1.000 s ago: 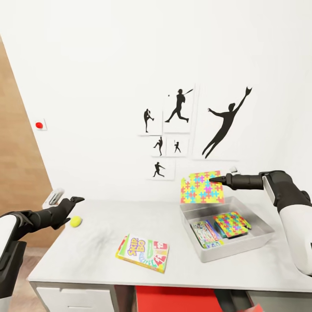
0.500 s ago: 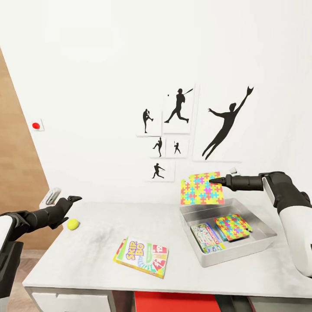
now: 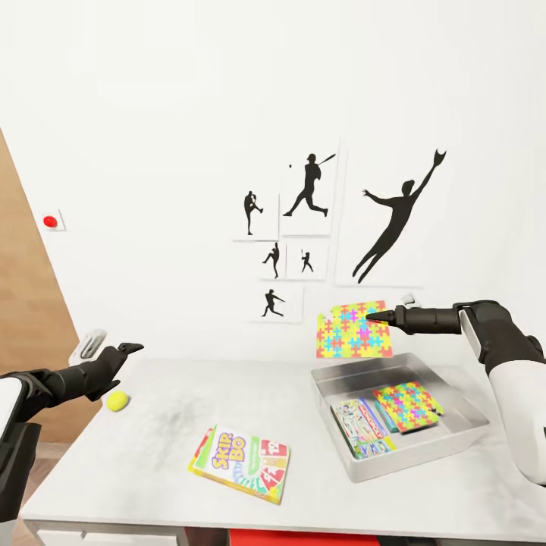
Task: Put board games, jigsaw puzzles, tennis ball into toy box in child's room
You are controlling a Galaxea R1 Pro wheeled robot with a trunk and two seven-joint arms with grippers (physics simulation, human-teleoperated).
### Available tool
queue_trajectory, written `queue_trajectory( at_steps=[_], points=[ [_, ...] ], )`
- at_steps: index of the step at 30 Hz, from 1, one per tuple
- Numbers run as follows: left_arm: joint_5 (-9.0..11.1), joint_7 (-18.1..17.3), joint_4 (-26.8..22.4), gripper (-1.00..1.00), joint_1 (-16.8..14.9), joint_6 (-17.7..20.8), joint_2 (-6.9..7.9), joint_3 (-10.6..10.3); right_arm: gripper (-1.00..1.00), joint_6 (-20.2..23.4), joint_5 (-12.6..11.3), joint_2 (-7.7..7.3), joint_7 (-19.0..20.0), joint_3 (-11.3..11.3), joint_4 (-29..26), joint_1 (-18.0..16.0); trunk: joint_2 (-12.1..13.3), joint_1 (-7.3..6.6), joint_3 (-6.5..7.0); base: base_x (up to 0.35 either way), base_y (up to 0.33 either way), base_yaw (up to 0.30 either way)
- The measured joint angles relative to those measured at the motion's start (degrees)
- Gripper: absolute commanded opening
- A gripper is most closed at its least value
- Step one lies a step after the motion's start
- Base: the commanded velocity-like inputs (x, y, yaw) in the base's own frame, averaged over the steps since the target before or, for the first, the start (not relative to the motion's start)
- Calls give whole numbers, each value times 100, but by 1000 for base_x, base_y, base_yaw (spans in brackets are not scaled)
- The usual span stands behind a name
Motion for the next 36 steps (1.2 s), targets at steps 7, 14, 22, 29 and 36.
queue_trajectory(
  at_steps=[7, 14, 22, 29, 36],
  points=[
    [0, 1, 0, 100, 0, 0, 0, -3, -100, -3, -1, 0, 0, 3, 0, 2, 0, 0, 0, 12, -6, 0],
    [0, -4, 0, 100, 1, 0, 0, -6, -100, -198, -1, 0, 0, 0, 1, 56, 0, 0, 0, 2, -1, 56],
    [1, -2, -1, 100, 1, 0, 0, -8, -100, -226, 0, 0, 0, -3, 0, 70, 0, 0, 0, 0, 0, 78],
    [0, 1, -1, 100, 0, 0, 0, -8, -100, -230, 49, -97, -42, 3, 120, 69, 0, 0, 0, 0, 0, 14],
    [0, 4, -1, 100, 0, 0, 2, -6, -100, -245, 298, -355, -1, 33, 562, 39, 0, 0, 0, 0, 0, 1]
  ],
)
